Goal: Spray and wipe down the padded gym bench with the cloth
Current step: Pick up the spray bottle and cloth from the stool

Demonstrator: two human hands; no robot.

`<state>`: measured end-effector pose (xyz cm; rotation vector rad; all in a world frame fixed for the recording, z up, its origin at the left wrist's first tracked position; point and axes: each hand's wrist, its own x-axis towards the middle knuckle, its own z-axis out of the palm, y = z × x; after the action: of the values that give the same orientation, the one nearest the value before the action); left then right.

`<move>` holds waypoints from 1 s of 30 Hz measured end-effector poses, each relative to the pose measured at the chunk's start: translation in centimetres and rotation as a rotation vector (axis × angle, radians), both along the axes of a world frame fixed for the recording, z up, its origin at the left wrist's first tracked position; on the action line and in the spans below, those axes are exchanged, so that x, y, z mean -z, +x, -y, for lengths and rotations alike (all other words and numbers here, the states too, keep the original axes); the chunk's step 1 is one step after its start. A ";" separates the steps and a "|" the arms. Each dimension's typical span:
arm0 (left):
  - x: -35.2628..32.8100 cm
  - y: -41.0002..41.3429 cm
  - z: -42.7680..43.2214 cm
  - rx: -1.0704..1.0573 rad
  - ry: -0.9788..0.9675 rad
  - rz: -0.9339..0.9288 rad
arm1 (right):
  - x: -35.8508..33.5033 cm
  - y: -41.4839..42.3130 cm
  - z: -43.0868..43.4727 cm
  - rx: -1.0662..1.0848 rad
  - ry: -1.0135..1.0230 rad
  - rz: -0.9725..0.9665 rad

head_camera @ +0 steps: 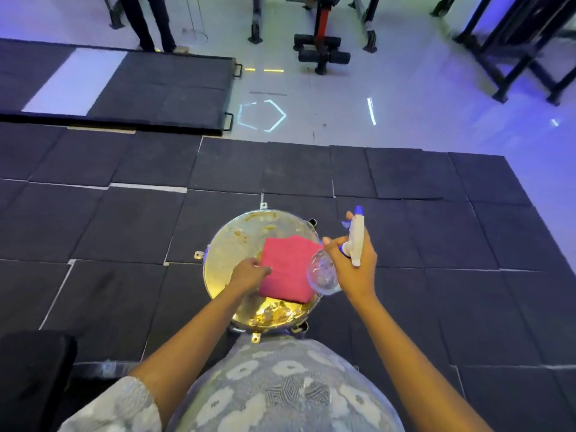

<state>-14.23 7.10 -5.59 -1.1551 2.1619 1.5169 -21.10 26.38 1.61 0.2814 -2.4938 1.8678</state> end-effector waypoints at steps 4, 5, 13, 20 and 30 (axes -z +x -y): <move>1.9 -1.7 -2.4 -0.043 -0.094 0.107 | 0.8 0.4 -3.6 0.054 0.038 0.020; 2.1 -1.9 -2.9 -0.074 -0.150 0.151 | 1.0 0.4 -4.2 0.065 0.036 0.033; 2.2 -2.8 -5.9 -0.179 0.029 0.105 | 1.6 0.7 -6.9 0.040 0.040 0.044; -1.5 -1.1 -5.9 -0.502 0.687 -0.136 | 1.4 0.0 -7.3 -0.090 0.026 0.052; -2.6 11.6 -5.4 -0.982 0.713 -0.340 | 2.4 3.1 -3.1 -0.411 -0.007 0.160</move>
<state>-2.67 12.46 -2.95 -1.8295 0.9036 2.6999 -18.03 29.43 -0.80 0.7211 -2.6957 2.1127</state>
